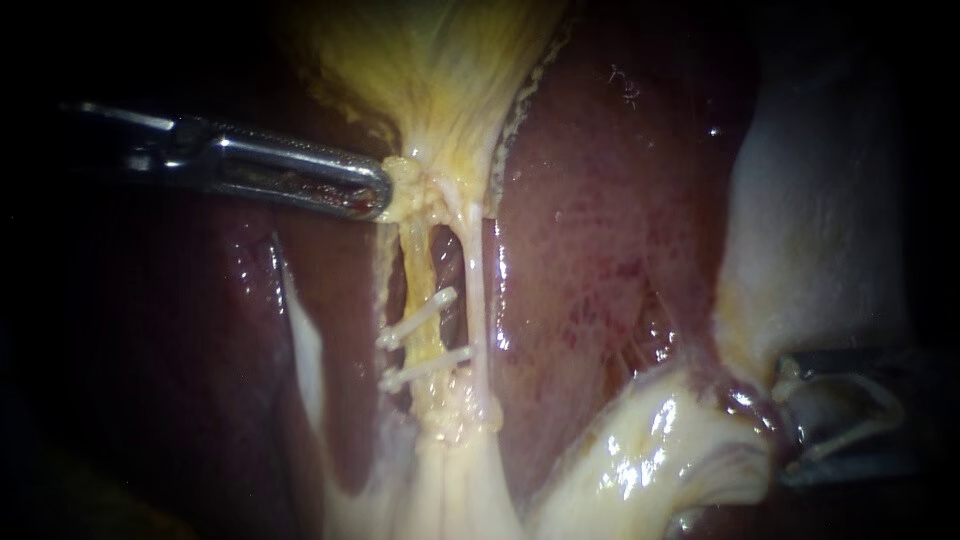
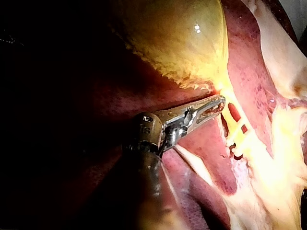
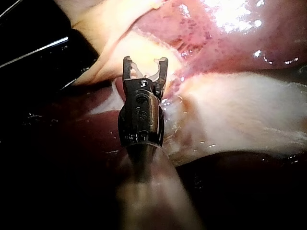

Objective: Clipping third clip left tube

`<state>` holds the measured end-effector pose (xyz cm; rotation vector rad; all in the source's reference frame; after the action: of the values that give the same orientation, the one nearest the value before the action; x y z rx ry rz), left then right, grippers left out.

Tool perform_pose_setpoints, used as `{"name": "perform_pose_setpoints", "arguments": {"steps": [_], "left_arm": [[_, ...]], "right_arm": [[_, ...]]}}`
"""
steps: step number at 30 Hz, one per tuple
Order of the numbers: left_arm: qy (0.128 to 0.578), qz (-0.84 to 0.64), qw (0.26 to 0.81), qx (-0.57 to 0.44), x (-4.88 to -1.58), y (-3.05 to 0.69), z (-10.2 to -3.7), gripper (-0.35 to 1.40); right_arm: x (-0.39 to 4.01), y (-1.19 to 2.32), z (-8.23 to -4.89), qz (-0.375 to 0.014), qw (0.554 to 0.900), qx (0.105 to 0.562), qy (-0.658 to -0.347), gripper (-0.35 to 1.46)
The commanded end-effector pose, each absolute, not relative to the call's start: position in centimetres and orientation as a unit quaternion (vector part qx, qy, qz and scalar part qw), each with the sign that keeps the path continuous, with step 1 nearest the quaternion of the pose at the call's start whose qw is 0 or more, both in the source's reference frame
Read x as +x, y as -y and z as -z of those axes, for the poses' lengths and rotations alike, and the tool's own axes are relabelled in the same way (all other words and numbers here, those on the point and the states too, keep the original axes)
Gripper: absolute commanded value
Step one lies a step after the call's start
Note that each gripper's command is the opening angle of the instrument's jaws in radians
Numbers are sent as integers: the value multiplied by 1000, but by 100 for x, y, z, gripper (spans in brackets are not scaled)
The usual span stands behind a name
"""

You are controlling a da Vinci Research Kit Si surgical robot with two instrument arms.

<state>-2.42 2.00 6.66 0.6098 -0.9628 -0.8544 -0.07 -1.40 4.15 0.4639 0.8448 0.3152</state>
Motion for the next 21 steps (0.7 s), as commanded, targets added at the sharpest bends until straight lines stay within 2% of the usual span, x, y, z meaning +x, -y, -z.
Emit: {"name": "perform_pose_setpoints", "arguments": {"steps": [1,9,21], "left_arm": [[442,392,757,280,-241,-200,-666,-35],[442,390,756,284,-231,-204,-660,-35],[438,407,754,273,-187,-236,-626,-35]], "right_arm": [[-7,140,-415,-151,874,222,-405,50],[-7,140,-416,-151,874,222,-404,50],[-6,138,-418,-152,874,222,-404,50]]}}
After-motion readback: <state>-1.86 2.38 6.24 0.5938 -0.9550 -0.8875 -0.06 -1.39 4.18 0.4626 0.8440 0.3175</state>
